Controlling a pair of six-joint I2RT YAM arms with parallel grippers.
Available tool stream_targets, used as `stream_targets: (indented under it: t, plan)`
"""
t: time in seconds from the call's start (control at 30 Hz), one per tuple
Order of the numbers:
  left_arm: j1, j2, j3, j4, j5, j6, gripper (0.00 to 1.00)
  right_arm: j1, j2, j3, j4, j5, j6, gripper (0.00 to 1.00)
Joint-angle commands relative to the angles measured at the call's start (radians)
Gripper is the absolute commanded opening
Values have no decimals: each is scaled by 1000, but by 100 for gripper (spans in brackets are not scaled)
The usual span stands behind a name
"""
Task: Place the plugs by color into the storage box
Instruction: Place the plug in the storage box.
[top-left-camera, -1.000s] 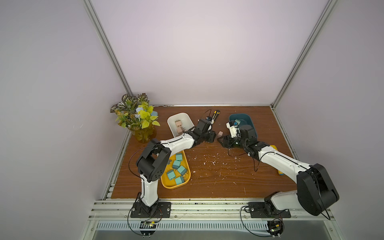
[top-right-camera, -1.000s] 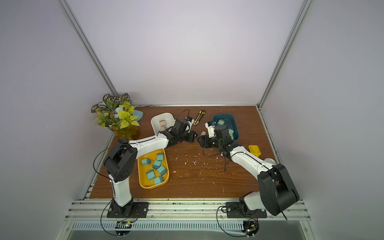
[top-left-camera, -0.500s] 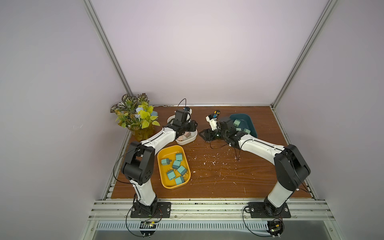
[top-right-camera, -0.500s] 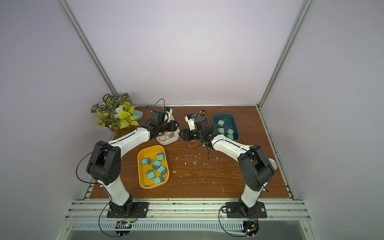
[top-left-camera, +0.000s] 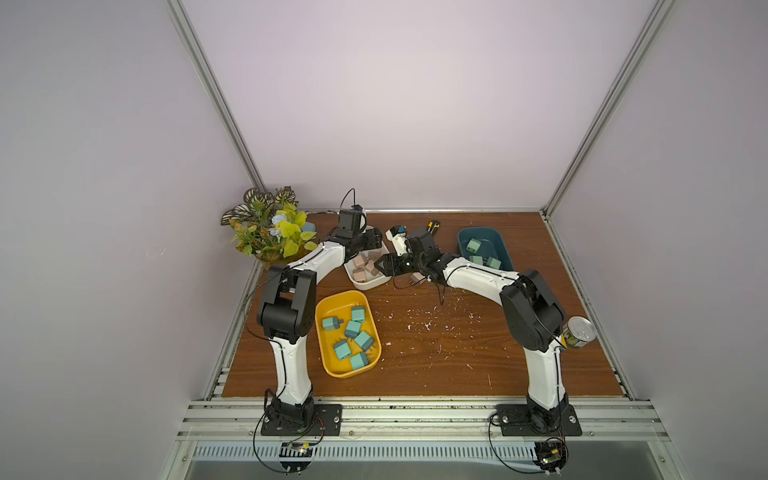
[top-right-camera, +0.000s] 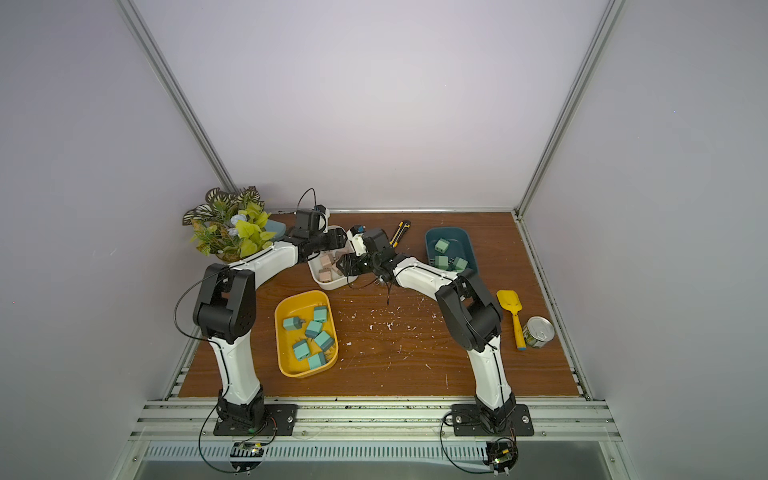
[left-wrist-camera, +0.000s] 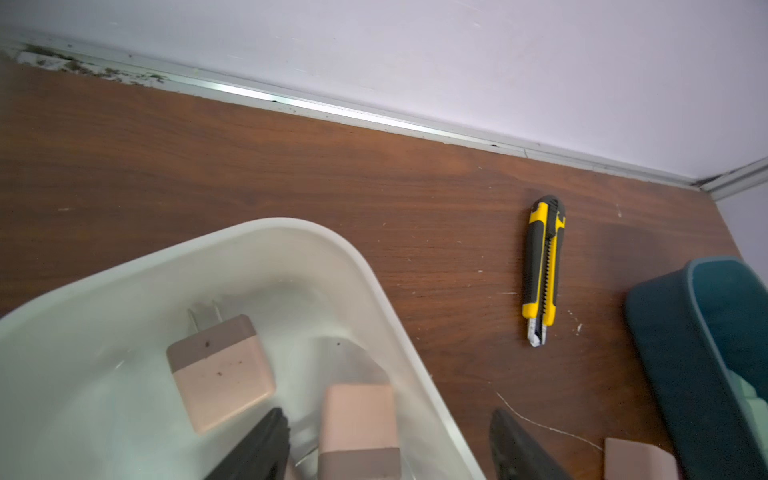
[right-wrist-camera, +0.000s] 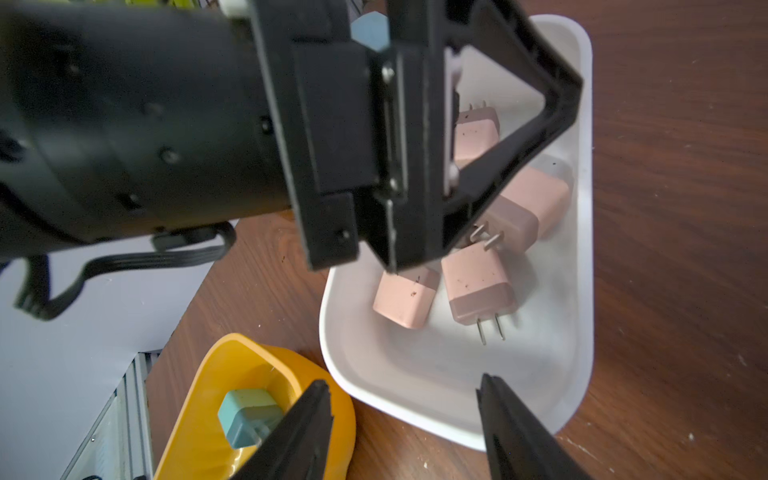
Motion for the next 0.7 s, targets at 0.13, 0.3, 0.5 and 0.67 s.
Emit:
stream_targets:
  t: [0.13,0.3,0.5,0.67]
  plan:
    - [8,-30,7,-18,24,23,72,9,-30,12,-2,24,17,62]
    - [7,-76,-11,-6,36,19,70,13,-38,18,-16,37,15,62]
    - [6,-171,-95,37,56,-3,69,24,-75,6,-26,70,9,62]
    - [5,-245,-214,131,66,-26,67,32,-106,-25,-13,101,16,62]
